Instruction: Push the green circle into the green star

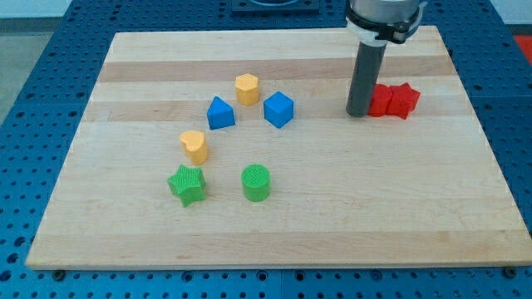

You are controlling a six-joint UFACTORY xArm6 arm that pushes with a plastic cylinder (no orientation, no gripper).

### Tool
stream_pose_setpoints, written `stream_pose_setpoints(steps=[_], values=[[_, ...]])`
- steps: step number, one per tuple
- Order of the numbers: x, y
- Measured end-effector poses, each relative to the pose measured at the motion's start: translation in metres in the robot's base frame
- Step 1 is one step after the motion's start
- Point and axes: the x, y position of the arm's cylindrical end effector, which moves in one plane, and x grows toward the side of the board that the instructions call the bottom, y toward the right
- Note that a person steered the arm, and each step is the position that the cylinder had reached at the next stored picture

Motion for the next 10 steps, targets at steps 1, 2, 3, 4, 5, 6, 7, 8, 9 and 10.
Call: stream_pose_setpoints(steps=[1,2,3,4,5,6,7,8,9,10], values=[[0.0,-0.001],[0.0,-0.002],[0.0,-0.003],[0.0,-0.006],[0.0,-0.011],[0.0,-0.012],[0.0,-0.013],[0.0,-0.014],[0.0,-0.014],[0.0,-0.02]])
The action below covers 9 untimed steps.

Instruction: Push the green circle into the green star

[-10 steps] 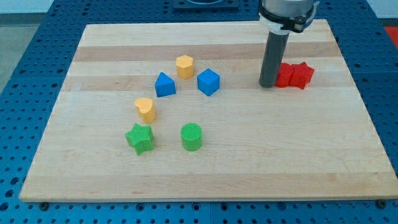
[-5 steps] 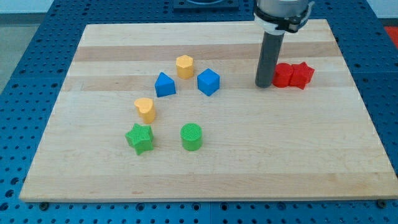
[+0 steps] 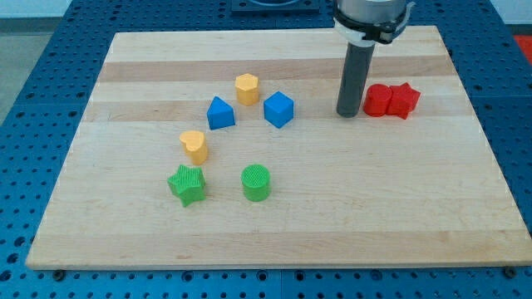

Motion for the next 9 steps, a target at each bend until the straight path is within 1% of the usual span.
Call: stream_pose_setpoints(steps=[1,2,3,4,5,7,8,9], values=[[0.016,-0.037],[0.043,-0.059],[0.077,-0.059],[0.086,-0.059],[0.086,-0.059],[0.093,-0.114],[0.093,-0.116],[0.098,-0.087]])
